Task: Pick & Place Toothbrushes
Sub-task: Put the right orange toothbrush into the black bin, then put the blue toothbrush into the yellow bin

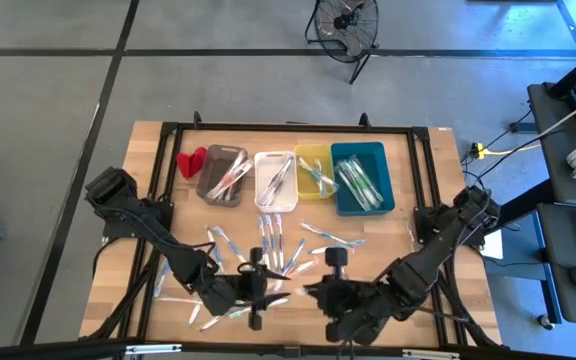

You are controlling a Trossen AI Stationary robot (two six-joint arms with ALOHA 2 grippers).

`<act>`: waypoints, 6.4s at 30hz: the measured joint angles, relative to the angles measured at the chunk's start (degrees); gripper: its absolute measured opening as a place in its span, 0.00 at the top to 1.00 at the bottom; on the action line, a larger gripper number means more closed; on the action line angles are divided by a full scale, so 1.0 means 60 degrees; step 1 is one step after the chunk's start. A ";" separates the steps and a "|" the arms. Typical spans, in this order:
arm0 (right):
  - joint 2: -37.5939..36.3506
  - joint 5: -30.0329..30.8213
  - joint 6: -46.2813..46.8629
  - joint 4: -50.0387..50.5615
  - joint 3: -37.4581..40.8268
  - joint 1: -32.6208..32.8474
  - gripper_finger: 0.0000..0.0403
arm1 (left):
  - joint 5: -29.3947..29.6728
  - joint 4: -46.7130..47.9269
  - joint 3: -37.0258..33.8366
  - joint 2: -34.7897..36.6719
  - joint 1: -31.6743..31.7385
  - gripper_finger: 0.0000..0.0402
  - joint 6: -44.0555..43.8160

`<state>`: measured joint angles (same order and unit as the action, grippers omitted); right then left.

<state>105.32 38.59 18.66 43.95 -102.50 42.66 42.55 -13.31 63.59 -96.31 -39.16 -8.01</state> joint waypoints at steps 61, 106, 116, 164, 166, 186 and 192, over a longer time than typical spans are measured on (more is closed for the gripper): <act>0.0016 -0.1300 0.1046 0.2912 -0.0011 -0.0852 0.48 | -0.0604 0.9990 0.0474 0.4021 0.2448 0.96 -0.4719; 0.0073 -0.1333 0.1066 0.2749 -0.0004 -0.0970 0.54 | -0.6006 0.9379 -0.3173 0.4608 1.1180 0.92 -0.2039; 0.0120 -0.1434 0.1064 0.2747 -0.0004 -0.0974 0.58 | -0.6015 0.9062 -0.3340 0.4608 1.1177 0.78 -0.2510; 0.2674 -0.4148 -0.1007 0.1560 0.3047 -0.3863 0.50 | -0.2358 0.4996 -0.3542 0.6730 0.3123 0.66 -0.3044; 0.2670 -0.4193 -0.1050 0.1462 0.3128 -0.3925 0.51 | -0.2106 0.4777 -0.3542 0.6539 0.2785 0.66 -0.3058; 0.2677 -0.4720 -0.1146 0.1226 0.3266 -0.4031 0.90 | -0.0256 0.3205 -0.3544 0.3155 0.0769 0.66 -0.3215; 0.2762 -0.4648 -0.1161 0.1738 0.2788 -0.3950 0.96 | -0.0260 0.2955 -0.3544 0.2791 0.0773 0.67 -0.3373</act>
<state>121.89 10.70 11.69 54.38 -85.77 18.96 40.99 4.42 42.33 -79.56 -34.52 -28.25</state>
